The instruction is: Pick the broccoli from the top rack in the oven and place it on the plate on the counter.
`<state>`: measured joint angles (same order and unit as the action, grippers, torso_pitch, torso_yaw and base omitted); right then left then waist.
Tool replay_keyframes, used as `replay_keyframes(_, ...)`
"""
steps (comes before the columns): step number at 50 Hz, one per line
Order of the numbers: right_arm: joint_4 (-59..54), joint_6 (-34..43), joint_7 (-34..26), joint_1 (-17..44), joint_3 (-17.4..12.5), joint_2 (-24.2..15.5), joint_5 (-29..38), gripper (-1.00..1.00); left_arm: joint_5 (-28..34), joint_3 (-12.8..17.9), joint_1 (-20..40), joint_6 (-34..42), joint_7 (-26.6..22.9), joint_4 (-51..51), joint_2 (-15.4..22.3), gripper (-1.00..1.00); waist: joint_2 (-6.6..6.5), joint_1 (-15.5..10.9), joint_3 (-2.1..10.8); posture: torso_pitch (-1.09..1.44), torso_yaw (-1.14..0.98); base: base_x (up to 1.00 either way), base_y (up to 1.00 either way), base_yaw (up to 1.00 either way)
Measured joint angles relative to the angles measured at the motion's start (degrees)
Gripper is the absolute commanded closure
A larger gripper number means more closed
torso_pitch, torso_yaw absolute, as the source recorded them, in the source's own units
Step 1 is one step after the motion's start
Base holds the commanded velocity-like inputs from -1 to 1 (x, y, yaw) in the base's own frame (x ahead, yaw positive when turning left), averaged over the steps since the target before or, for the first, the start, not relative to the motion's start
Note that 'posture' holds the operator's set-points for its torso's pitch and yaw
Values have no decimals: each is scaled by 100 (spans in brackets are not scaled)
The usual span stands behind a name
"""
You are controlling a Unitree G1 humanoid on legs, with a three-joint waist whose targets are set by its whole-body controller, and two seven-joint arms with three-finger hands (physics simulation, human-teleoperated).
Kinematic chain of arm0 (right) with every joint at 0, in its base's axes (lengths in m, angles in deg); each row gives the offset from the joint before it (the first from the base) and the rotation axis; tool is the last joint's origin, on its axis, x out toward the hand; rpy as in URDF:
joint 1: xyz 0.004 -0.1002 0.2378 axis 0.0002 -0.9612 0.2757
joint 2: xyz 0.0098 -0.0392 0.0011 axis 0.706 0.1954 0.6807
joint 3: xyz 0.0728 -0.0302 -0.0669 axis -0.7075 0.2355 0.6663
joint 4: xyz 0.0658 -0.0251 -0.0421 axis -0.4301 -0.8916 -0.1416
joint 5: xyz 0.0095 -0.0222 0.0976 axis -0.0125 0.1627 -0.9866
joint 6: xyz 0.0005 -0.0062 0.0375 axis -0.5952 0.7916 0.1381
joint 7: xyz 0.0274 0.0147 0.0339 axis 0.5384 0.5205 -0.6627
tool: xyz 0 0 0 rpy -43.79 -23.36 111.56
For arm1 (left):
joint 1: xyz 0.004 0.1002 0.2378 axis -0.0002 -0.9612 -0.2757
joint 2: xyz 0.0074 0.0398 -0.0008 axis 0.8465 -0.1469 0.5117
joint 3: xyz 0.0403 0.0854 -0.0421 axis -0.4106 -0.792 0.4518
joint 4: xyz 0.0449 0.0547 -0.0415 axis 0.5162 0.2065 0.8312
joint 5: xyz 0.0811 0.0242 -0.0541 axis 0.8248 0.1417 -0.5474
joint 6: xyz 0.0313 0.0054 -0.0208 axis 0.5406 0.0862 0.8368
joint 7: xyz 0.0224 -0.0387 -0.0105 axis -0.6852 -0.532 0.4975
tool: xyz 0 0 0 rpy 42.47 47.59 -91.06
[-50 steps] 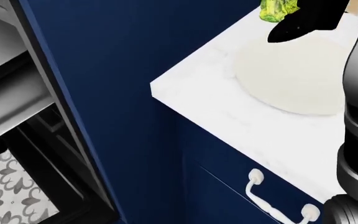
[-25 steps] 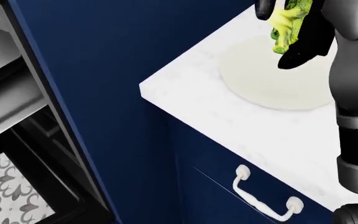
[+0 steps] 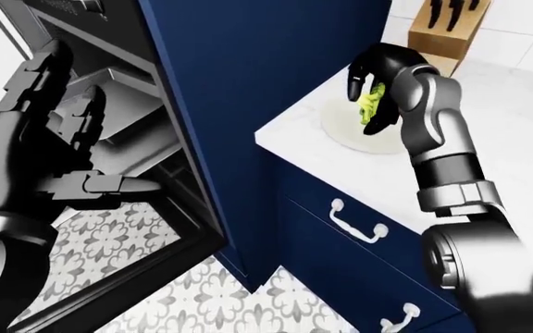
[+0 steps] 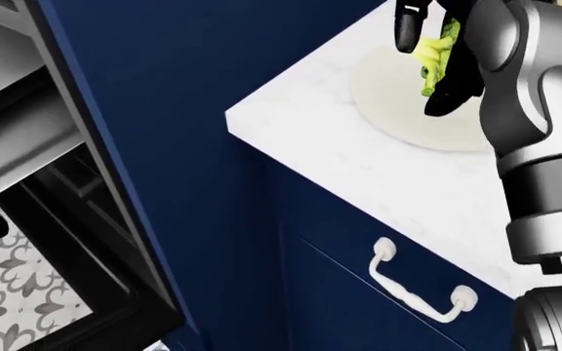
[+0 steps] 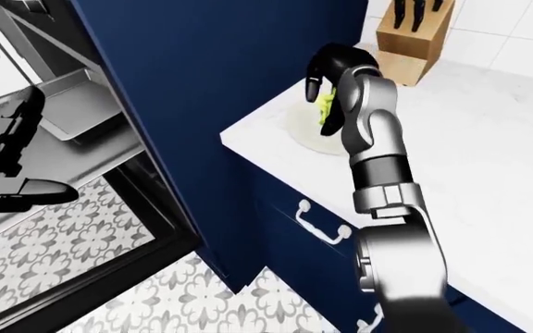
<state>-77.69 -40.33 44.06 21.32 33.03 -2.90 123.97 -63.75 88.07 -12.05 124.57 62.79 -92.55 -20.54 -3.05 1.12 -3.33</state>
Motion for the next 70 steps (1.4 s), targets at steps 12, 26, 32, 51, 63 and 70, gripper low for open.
replay_keyframes(12,-444,-70,350,127,30,-90,-1,78,-9,104,0,57,-24,-44,-14,-100,32,-31,27,0,0,0,0,0)
replay_keyframes(26,-515,-125,431,-15,29,-121,11,52,-26,109,-43,14,-26,-43,-14,-100,30,-23,24,0,0,0,0,0)
replay_keyframes(32,-537,-180,458,-96,48,-92,21,43,-42,103,-19,9,-9,-33,2,-100,38,-21,25,0,0,0,0,0)
replay_keyframes(51,-361,-272,318,-312,40,-106,77,-23,4,158,-58,-36,-94,-5,18,-100,45,-14,13,0,0,0,0,0)
replay_keyframes(63,-604,-369,599,-359,31,-110,113,-67,114,120,-141,-72,-168,-14,-55,-100,49,-22,37,0,0,0,0,0)
replay_keyframes(70,-326,-356,281,-316,-9,-250,117,-66,165,147,-108,-36,-203,-29,-86,-100,58,-31,18,0,0,0,0,0)
